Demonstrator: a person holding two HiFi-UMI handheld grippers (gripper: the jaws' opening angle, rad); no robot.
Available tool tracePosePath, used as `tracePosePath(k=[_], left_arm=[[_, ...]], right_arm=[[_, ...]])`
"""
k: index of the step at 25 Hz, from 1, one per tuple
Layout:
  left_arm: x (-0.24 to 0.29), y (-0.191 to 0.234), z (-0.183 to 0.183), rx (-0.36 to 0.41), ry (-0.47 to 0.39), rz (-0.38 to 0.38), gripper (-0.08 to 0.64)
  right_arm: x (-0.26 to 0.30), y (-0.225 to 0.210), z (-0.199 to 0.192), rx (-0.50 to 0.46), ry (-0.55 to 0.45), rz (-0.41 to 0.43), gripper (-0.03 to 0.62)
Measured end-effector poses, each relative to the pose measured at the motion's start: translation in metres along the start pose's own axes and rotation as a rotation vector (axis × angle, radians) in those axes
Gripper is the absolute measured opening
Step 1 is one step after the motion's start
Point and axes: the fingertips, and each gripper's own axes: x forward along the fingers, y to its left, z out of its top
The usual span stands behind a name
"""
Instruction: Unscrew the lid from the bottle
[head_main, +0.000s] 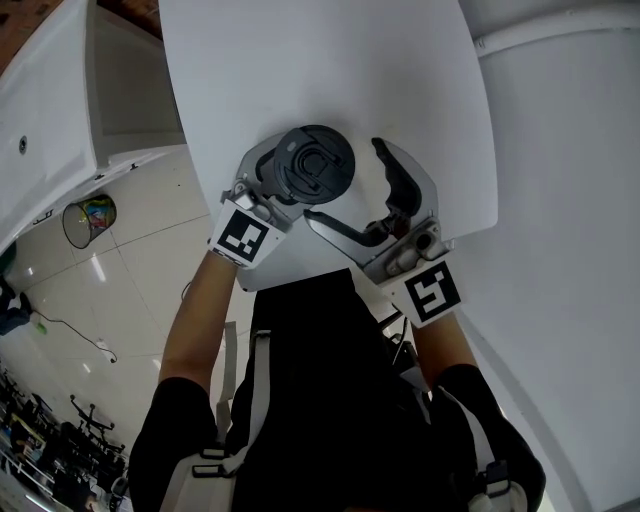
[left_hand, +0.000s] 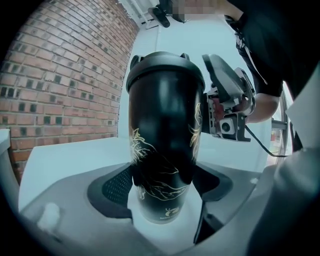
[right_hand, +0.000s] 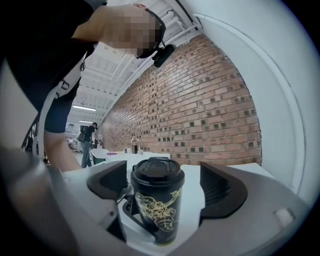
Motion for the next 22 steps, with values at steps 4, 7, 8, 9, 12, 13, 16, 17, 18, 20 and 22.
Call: tracePosePath(k=[4,7,8,9,12,13,16,17,18,20,22], left_arm=[[0.002,-0.002,-0.003,-0.021,0.005,-0.017,0.38],[0.003,-0.001,-0.005,-0.012,0.015,-0.021,0.38],[0.002,-0.002,-0.007,-0.001,0.028,-0.024,0.379],[0.001,-0.002,-0.009,0.009,0.04,-0.028,0.377],[-0.001,-0.002,-0.011,0.031,0.064,-0.044,0.368],[-0.002,-0.003,-0.01,0.034,0.066,-0.049,0.368],[-0.003,-0.003,-0.01,0.033,0.059,-0.055,0.367],[-0.003,-0.003,-0.01,0.032,0.058,-0.057,0.367],[-0.002,-0.004,-0.01,0.034,0.056,-0.064,0.365],[-0.001,-0.005,-0.01,0.043,0.057,-0.095,0.365],[0.0,-0.007,-0.011,0.055,0.066,-0.141,0.365]], right_arm=[[0.017,0.008,-0.004,-0.04,-0.005,0.013,0.472],[0.028,0.012,-0.006,-0.029,-0.007,0.023,0.482],[0.031,0.014,-0.007,-0.034,-0.006,0.022,0.482],[0.034,0.015,-0.008,-0.042,-0.003,0.022,0.482],[0.04,0.017,-0.01,-0.059,0.02,0.029,0.479],[0.041,0.017,-0.011,-0.058,0.03,0.032,0.474],[0.041,0.016,-0.012,-0.05,0.048,0.058,0.449],[0.04,0.016,-0.013,-0.049,0.051,0.075,0.451],[0.039,0.017,-0.014,-0.05,0.056,0.096,0.451],[0.037,0.017,-0.016,-0.053,0.064,0.147,0.454],[0.035,0.018,-0.016,-0.052,0.065,0.206,0.456]])
